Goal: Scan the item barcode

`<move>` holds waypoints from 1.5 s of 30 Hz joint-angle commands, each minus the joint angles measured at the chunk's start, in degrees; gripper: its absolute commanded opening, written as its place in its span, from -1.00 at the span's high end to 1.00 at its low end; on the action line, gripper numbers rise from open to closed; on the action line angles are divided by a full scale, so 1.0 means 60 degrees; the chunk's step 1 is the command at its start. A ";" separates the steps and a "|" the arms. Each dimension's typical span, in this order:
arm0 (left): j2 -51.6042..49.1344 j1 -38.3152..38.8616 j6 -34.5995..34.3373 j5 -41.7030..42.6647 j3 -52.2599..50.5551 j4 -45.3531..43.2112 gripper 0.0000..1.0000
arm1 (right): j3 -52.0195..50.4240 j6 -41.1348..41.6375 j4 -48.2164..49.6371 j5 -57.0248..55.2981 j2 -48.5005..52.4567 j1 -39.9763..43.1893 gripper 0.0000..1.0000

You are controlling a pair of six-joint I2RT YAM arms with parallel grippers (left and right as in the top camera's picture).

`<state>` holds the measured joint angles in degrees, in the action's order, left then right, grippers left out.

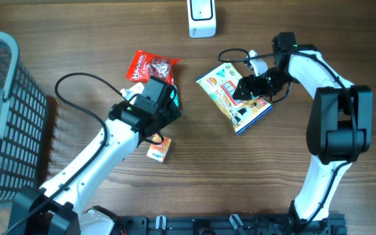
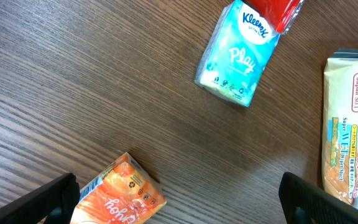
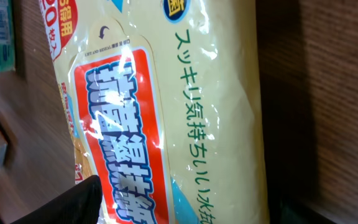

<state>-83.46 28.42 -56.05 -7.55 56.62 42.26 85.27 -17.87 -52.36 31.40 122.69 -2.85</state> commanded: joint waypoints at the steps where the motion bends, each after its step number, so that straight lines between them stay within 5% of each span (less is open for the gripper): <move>1: -0.0018 -0.0055 0.0011 0.0011 -0.0025 0.0000 -1.00 | -0.0543 0.0576 -0.0018 -0.0597 0.0113 -0.0015 -0.55; 3: -0.0018 -0.0055 0.0011 0.0011 -0.0025 0.0000 -1.00 | -0.0951 0.0780 0.0262 -0.0521 0.0113 -0.0015 -0.41; 5: -0.0018 -0.0055 0.0011 0.0011 -0.0025 0.0000 -1.00 | -0.1133 0.1326 0.0470 -0.0525 0.0113 -0.0015 0.00; 7: -0.0018 -0.0051 0.0011 0.0011 -0.0025 0.0000 -1.00 | -0.1133 0.1891 0.0674 -0.0521 0.0109 -0.0015 0.71; 8: -0.0018 -0.0055 0.0011 0.0011 -0.0025 0.0000 -1.00 | -0.1122 0.2186 0.0852 -0.0466 0.0106 -0.0015 0.91; 15: -0.0018 -0.0051 0.0011 0.0011 -0.0025 0.0000 -1.00 | 0.0124 0.4105 0.1803 0.1916 0.0106 -0.0015 0.91; 18: -0.0018 -0.0055 0.0011 0.0011 -0.0025 0.0000 -1.00 | 0.0463 0.6666 0.4951 0.4105 0.0106 -0.0084 0.92; 25: -0.0018 -0.0055 0.0011 0.0011 -0.0025 0.0000 -0.99 | 0.0463 0.9759 0.9803 0.3901 0.0106 -0.0619 0.91; 29: -0.0018 -0.0051 0.0011 0.0011 -0.0025 0.0000 -1.00 | 0.0463 1.0728 1.1504 0.1606 0.0109 -0.0973 0.91; 32: -0.0018 -0.0055 0.0011 0.0011 -0.0025 0.0000 -1.00 | 0.0463 1.0670 1.1650 0.0266 0.0146 -0.1381 0.91; 39: -0.0018 -0.0055 0.0011 0.0011 -0.0025 0.0000 -1.00 | 0.0463 1.0302 1.1515 0.0350 0.0197 -0.1195 0.91; 45: -0.0018 -0.0055 0.0011 0.0011 -0.0025 0.0000 -1.00 | 0.0463 0.9092 0.8094 0.0980 -0.0390 0.2044 0.91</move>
<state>-83.46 28.42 -56.05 -7.35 56.62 42.30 87.53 43.11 1.06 36.82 122.83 -0.10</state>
